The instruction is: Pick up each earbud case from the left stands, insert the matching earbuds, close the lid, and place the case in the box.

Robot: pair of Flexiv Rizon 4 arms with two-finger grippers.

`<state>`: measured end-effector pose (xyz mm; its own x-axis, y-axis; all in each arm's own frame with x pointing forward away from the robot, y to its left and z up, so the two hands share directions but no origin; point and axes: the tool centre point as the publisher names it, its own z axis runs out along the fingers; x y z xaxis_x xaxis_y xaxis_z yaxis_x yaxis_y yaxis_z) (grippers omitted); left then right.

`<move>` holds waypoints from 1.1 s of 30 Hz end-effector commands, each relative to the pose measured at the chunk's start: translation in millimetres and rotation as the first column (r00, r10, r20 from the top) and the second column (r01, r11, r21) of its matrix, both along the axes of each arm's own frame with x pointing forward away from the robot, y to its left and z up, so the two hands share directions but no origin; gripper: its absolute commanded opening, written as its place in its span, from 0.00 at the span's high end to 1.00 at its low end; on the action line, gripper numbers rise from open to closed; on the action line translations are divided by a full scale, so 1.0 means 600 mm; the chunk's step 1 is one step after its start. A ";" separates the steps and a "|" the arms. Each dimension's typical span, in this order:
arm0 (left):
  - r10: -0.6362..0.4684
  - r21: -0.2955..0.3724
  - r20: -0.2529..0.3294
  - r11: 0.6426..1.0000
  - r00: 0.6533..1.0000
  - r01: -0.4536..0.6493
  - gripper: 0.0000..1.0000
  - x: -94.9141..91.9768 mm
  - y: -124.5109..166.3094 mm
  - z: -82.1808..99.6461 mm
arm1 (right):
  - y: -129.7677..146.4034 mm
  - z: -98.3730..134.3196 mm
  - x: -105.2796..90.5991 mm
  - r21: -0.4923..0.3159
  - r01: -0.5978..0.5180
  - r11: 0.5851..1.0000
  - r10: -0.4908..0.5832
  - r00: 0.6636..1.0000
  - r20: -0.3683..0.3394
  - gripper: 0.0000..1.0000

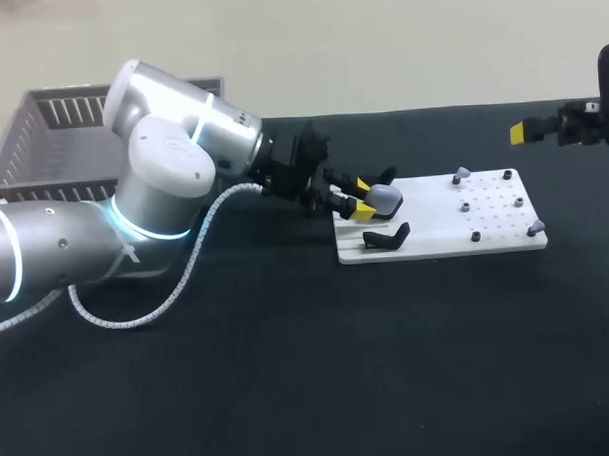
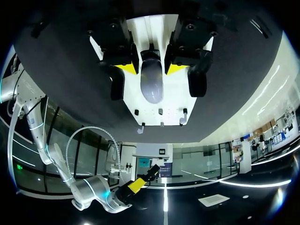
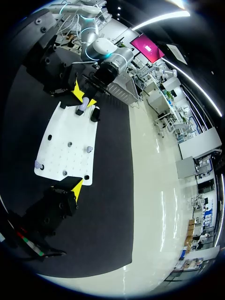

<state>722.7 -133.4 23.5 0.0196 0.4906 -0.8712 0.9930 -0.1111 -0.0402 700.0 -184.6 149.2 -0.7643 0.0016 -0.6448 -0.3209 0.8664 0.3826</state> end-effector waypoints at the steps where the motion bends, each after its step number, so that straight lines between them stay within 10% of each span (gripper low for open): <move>1: -0.004 -0.002 0.003 1.000 1.000 0.004 0.58 0.002 -0.004 -0.001 | 0.000 0.000 -0.001 -0.002 0.001 1.000 -0.001 1.000 0.000 0.00; 18: -0.006 0.005 0.002 1.000 1.000 0.006 0.60 0.008 -0.013 -0.008 | 0.000 0.000 -0.001 -0.002 0.001 1.000 -0.001 1.000 0.000 0.00; 19: -0.008 0.006 0.003 1.000 1.000 0.008 0.62 0.008 -0.013 -0.009 | 0.000 0.000 -0.001 -0.002 0.001 1.000 -0.001 1.000 0.000 0.00; 20: -0.012 0.012 0.006 1.000 1.000 0.012 0.93 0.009 -0.014 -0.009 | 0.000 0.000 -0.001 -0.002 0.001 1.000 -0.001 1.000 0.000 0.00; 21: -0.013 0.014 0.008 1.000 1.000 0.013 1.00 0.009 -0.014 -0.008 | 0.000 0.000 -0.001 -0.002 0.001 1.000 -0.001 1.000 0.000 0.00; 33: -0.017 0.006 0.022 1.000 1.000 0.017 1.00 0.006 -0.009 0.000 | 0.000 0.000 -0.001 -0.002 0.001 1.000 -0.001 1.000 0.000 0.00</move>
<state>726.7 -140.2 22.2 0.0441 0.4966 -0.8668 0.9916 -0.1272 -0.0224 700.0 -184.6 149.2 -0.7643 0.0016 -0.6448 -0.3209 0.8664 0.3826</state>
